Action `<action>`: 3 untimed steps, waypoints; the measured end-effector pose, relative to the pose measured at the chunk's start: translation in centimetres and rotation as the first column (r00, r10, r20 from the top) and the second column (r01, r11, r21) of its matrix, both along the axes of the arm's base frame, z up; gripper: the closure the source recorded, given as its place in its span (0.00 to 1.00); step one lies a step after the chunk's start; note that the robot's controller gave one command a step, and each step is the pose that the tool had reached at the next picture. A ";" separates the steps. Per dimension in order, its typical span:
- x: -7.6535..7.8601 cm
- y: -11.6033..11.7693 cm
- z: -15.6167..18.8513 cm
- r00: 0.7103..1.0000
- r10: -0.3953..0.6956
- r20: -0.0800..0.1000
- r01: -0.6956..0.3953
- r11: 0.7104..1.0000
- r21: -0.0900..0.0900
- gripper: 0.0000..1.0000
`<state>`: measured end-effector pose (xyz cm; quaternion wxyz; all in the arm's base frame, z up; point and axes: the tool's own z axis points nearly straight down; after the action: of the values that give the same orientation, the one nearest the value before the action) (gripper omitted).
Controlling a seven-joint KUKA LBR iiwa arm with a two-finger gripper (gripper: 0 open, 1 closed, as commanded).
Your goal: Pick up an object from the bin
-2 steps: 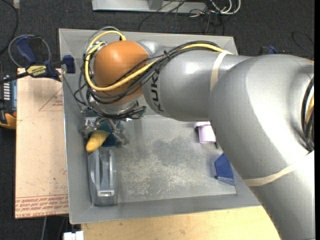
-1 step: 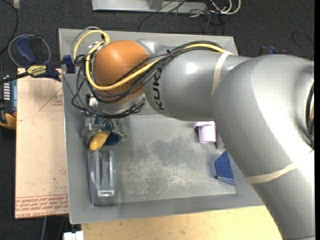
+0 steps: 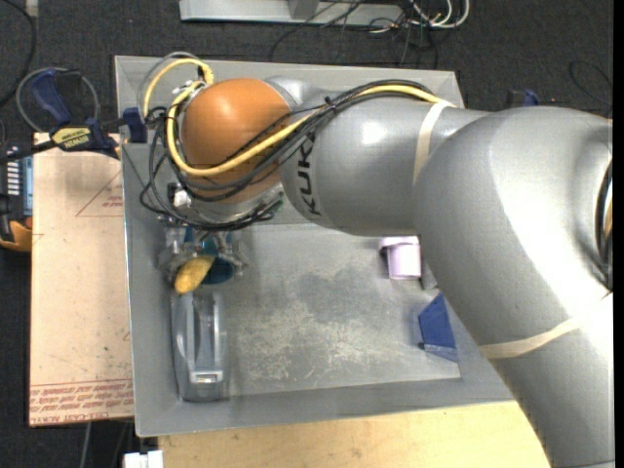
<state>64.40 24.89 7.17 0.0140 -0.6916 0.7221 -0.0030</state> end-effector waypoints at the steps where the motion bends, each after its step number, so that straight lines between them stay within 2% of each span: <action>1: 0.0 0.0 0.0 1.000 -0.002 0.000 0.002 1.000 0.001 1.00; 3: 0.1 0.2 2.6 1.000 -0.009 0.004 0.009 1.000 0.009 1.00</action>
Offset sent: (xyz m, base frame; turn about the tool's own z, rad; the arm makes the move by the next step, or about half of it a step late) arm 0.0001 0.0001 0.0028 0.0013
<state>64.50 25.08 9.82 0.0185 -0.6884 0.7251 -0.0011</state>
